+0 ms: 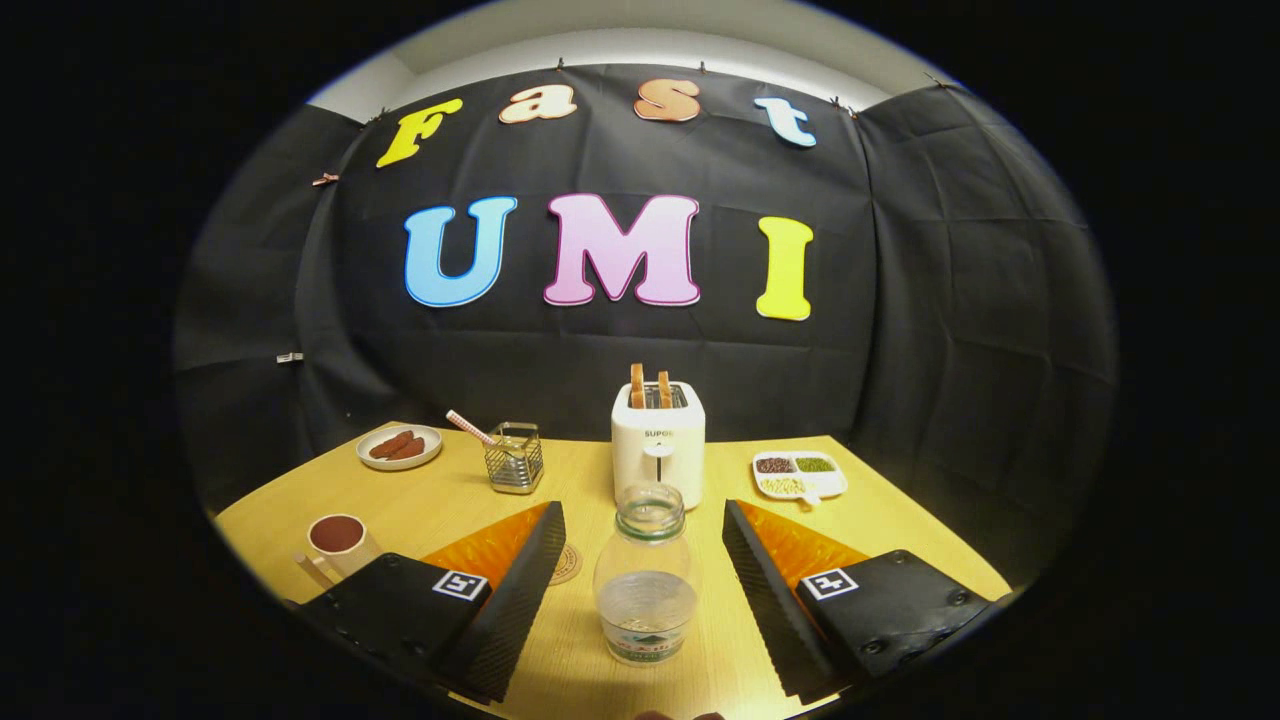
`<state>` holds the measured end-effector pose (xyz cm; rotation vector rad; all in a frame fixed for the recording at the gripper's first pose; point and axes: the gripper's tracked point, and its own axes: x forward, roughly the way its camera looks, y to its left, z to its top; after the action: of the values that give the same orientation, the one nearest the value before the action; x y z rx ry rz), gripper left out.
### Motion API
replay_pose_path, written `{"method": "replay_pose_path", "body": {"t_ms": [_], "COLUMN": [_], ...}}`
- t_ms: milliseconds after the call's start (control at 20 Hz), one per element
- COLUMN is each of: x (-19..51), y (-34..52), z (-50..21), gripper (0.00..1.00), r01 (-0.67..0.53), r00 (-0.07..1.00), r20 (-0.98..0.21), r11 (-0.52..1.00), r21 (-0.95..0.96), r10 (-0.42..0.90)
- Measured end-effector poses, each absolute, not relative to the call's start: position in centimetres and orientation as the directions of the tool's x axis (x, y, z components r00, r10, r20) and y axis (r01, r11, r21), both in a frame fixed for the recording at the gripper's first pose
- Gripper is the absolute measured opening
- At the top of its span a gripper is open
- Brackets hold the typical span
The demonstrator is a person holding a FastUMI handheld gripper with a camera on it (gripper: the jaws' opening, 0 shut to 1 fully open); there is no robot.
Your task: Take the bottle from table, then pour the juice into the cup, finally place the bottle on the coaster
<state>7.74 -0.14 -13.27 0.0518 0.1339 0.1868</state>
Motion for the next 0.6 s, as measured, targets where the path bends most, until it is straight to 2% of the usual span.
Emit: {"method": "replay_pose_path", "body": {"t_ms": [600], "x": [7.9], "y": [-0.9], "z": [-19.1], "gripper": [0.98], "r01": [-0.193], "r00": [0.964], "r20": [-0.174], "r11": [0.979], "r21": [0.066], "r10": [0.201]}}
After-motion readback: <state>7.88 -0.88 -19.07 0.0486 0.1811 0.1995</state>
